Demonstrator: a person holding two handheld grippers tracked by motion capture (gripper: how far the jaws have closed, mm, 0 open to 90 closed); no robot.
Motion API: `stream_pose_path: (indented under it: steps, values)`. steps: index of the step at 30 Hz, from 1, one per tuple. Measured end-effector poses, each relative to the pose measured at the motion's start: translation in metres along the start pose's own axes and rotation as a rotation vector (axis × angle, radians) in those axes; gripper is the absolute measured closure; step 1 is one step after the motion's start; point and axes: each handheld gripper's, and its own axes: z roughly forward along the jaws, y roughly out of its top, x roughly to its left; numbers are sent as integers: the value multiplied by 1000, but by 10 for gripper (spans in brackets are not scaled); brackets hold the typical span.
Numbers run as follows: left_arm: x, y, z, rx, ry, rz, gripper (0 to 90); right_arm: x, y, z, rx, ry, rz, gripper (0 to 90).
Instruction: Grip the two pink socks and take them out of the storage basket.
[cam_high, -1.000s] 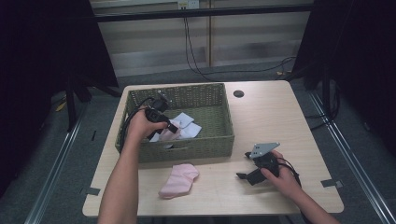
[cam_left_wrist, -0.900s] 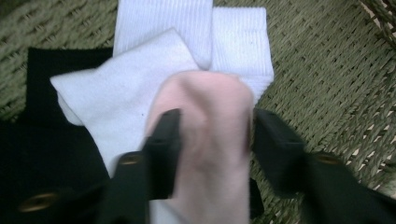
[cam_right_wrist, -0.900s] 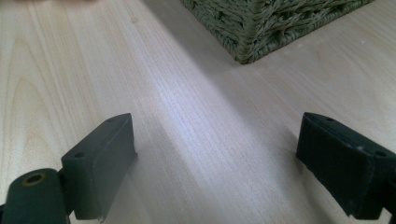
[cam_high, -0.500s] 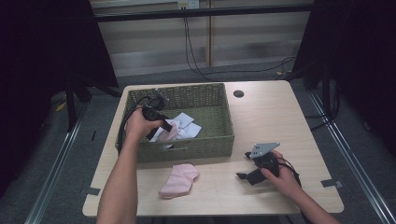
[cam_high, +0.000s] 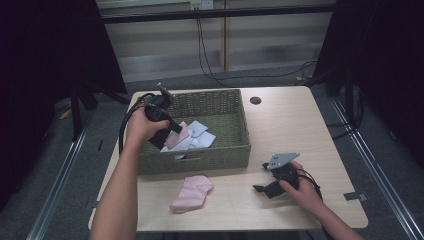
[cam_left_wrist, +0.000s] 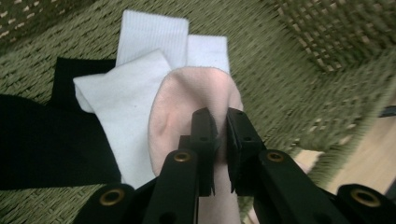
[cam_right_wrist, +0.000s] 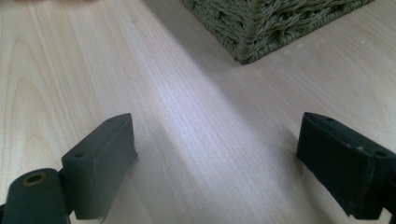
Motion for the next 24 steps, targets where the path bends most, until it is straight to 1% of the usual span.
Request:
stream_pose_path:
  steps: [2, 5, 8, 12, 17, 19, 21, 22, 24]
  values:
    - [-3, 1, -5, -7, 4, 0, 824, 0, 0, 0, 0, 0, 0, 107]
    - [-6, 3, -11, -21, -16, -14, 824, 0, 0, 0, 0, 0, 0, 107]
    - [-9, 3, -16, -24, -16, -15, 823, 0, 0, 0, 0, 0, 0, 107]
    - [-13, 4, -20, -33, -30, -24, 823, 0, 0, 0, 0, -1, 1, 107]
    - [-20, 7, -25, -33, -51, -14, 824, 0, 0, 0, 0, -1, -1, 107]
    - [-23, 9, -27, -20, -56, 2, 824, 0, 0, 0, 0, -1, -1, 107]
    - [-27, 10, -30, -31, -57, 7, 824, 0, 0, 0, 0, -1, -2, 107]
    - [-29, 11, -33, -43, -63, 2, 824, 0, 0, 0, 0, -1, -1, 107]
    - [-32, 11, -36, -43, -69, 7, 824, 0, 0, 0, 0, -1, -1, 107]
